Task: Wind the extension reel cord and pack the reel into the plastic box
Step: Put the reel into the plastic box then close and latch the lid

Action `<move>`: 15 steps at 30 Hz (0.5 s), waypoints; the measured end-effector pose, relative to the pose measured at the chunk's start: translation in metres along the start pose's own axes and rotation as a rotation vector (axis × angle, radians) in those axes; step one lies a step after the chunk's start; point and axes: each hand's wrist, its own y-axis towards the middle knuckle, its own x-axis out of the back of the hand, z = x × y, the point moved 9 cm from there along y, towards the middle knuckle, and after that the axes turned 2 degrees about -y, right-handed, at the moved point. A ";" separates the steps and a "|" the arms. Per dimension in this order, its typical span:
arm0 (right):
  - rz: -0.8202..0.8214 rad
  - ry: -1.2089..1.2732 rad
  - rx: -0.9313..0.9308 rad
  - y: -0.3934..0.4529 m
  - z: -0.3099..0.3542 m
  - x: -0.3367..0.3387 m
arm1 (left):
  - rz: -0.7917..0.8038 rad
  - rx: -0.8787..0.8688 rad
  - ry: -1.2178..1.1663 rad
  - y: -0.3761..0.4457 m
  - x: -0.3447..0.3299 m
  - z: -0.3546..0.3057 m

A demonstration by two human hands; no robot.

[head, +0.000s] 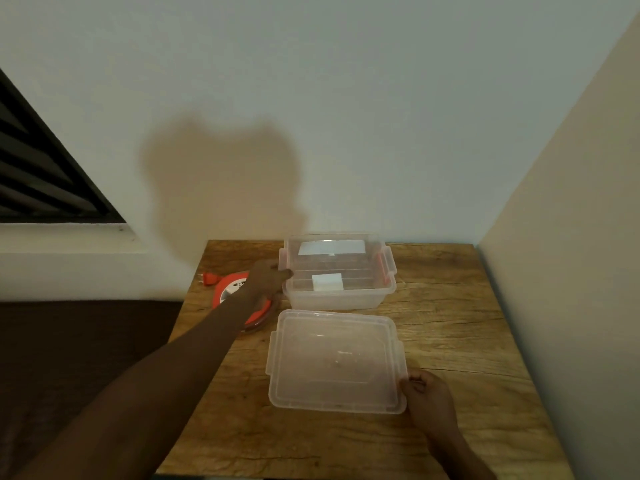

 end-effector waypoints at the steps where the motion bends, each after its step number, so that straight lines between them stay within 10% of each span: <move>1: -0.020 -0.010 0.005 0.001 0.001 0.001 | 0.005 -0.004 -0.001 0.001 0.000 0.000; 15: -0.015 -0.085 0.028 0.017 0.012 -0.002 | 0.059 -0.004 -0.052 0.003 -0.009 0.009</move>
